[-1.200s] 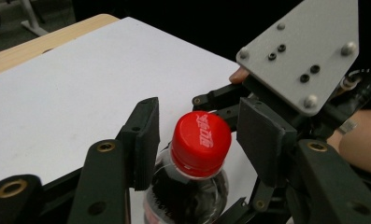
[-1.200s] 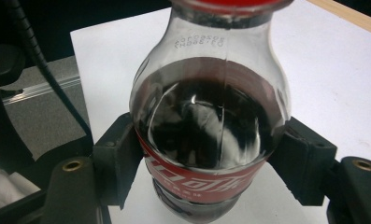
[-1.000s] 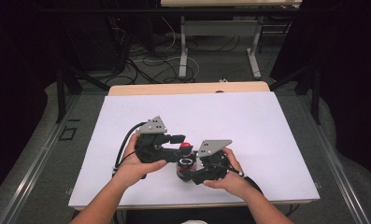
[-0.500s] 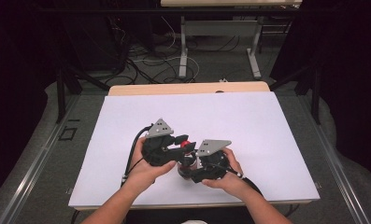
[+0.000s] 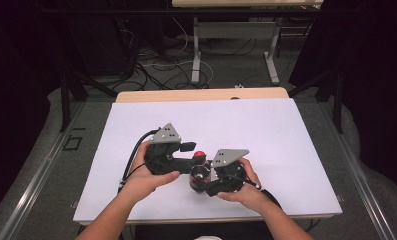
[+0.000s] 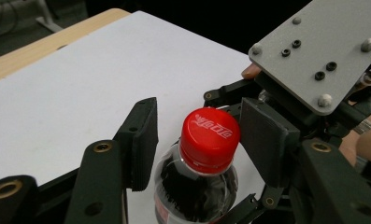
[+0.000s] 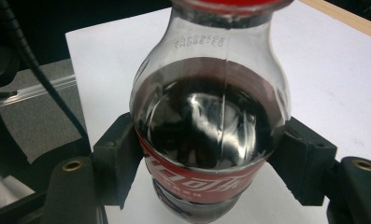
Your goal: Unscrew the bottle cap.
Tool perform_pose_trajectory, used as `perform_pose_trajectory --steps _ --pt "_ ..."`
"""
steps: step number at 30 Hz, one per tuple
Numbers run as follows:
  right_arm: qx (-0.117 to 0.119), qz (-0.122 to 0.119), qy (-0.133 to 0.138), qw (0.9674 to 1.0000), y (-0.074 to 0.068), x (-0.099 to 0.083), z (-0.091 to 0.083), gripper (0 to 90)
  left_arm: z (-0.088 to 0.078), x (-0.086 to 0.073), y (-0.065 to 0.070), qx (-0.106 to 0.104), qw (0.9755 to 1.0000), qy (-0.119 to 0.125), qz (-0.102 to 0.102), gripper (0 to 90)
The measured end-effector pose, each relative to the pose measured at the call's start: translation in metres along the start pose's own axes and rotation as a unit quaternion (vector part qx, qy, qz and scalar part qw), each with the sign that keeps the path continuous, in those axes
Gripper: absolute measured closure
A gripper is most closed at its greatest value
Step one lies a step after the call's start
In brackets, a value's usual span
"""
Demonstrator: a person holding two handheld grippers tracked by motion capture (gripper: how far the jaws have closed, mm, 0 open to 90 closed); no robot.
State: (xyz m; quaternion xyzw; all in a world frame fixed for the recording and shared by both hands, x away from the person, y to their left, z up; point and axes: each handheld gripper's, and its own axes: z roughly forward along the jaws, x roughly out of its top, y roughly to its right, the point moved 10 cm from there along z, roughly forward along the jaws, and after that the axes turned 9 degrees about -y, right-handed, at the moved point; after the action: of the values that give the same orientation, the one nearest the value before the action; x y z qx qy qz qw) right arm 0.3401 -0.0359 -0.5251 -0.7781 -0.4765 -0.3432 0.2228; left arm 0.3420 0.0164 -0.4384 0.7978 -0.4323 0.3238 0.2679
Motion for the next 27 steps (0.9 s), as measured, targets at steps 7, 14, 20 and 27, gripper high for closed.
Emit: perform_pose_trajectory --steps 7,14,20,27 --pt "-0.001 0.001 -0.003 1.0 -0.001 -0.001 0.002 30.2 0.008 0.0 0.001 -0.022 0.9995 0.018 -0.016 61.0" --pt "-0.025 0.011 -0.009 0.9996 0.005 -0.003 0.003 30.2 0.013 0.003 0.002 0.064 0.996 0.031 -0.054 61.5" --pt "-0.03 0.015 -0.003 0.9994 0.007 -0.001 0.0 30.2 0.013 0.007 0.005 0.053 0.9968 0.028 -0.052 58.6" --pt "-0.018 0.015 0.001 0.9997 0.005 0.0 -0.001 30.2 -0.001 0.005 0.003 0.021 0.9992 0.013 -0.033 49.3"
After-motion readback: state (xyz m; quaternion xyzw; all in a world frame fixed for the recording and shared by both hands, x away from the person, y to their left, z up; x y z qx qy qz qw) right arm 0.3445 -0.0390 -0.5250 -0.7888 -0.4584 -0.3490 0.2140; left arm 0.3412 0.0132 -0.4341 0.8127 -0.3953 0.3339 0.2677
